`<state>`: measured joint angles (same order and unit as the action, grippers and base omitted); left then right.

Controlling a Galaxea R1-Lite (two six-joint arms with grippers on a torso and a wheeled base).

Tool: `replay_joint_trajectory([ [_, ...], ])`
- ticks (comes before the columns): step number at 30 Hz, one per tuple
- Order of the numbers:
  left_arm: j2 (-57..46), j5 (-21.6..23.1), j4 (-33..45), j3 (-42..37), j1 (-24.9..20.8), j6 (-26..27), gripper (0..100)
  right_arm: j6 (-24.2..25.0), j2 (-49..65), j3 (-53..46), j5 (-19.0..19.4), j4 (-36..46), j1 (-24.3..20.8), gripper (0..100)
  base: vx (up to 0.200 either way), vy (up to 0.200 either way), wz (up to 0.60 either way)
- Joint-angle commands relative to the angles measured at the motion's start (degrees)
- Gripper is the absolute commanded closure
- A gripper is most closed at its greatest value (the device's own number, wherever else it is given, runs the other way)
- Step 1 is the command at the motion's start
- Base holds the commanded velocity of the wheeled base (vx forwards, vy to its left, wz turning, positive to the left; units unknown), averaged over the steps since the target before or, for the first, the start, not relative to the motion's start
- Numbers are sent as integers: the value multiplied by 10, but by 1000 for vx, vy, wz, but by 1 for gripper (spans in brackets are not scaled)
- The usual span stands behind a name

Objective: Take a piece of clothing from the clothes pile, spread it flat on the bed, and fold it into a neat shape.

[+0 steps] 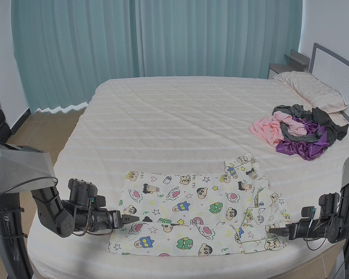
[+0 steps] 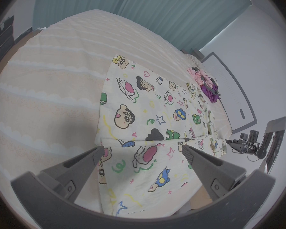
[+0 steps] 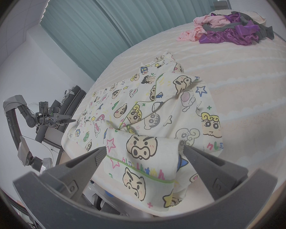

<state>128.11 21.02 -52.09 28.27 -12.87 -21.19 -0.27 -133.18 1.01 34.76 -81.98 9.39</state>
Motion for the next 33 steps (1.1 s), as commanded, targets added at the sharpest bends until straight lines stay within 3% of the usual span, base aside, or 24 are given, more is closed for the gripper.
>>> replay_joint_trajectory([
  [1,17,-4,1,-1,0,11,0,-1,-8,-10,0,-2,-3,0,0,0,0],
  [10,33,-33,-1,0,-11,18,0,-1,-30,-10,-7,-33,-10,0,0,0,0],
  [23,35,-36,-1,0,-15,18,0,-7,-87,-10,-28,-79,-21,0,0,0,0],
  [24,35,-36,-1,0,-15,18,0,-7,-88,-10,-28,-79,-21,100,0,0,0],
  [30,35,-37,-1,0,-15,19,0,-6,-82,-10,-29,-79,-18,100,0,0,0],
  [33,44,-65,-3,1,-26,19,0,-3,-77,-9,-29,-79,-17,100,0,0,0],
])
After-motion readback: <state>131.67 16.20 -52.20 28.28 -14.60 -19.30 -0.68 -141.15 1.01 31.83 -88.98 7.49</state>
